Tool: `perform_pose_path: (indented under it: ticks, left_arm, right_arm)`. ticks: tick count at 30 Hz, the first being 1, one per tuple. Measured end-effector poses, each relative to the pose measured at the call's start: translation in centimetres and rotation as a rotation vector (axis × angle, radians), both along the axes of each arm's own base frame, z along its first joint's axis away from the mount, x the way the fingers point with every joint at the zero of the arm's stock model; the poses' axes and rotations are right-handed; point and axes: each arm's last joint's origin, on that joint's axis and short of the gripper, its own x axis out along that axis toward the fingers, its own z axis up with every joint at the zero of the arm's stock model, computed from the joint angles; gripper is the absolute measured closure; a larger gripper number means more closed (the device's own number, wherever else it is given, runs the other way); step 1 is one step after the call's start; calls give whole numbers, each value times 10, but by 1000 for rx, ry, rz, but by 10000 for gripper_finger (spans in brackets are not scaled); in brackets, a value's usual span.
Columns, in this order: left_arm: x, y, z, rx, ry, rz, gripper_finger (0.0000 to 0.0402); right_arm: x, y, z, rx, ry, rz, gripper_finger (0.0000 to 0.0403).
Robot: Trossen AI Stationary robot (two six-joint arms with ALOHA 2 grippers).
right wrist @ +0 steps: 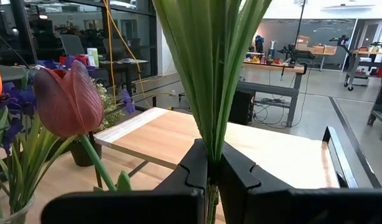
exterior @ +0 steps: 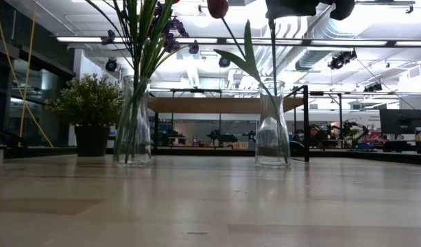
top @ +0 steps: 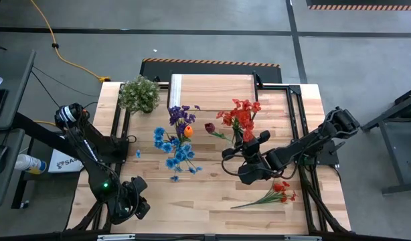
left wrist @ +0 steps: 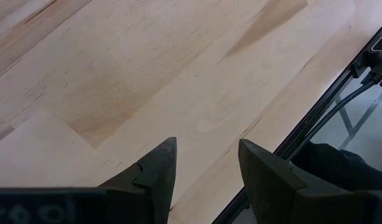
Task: Pick and place flowers into a vace then onto a shelf
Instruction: Put the top orange flowers into the right transparent vase
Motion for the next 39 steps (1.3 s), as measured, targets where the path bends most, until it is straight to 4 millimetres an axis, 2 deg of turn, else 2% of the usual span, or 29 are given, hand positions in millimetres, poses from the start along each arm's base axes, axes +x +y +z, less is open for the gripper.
perform_pose_path:
  ticks: [9,19,26,39]
  left_arm:
    - [0,0,0,0,0,0,195]
    - [0,-1,0,-6,-3,0,195]
    - [1,-1,0,-11,-6,0,195]
    - [1,-1,1,-13,-7,1,195]
  right_arm:
    - [-1,-1,-4,33,11,42,392]
    - [2,-12,-11,132,30,96,392]
    - [2,-13,-11,120,33,85,390]
    - [0,-13,-14,138,65,108,356]
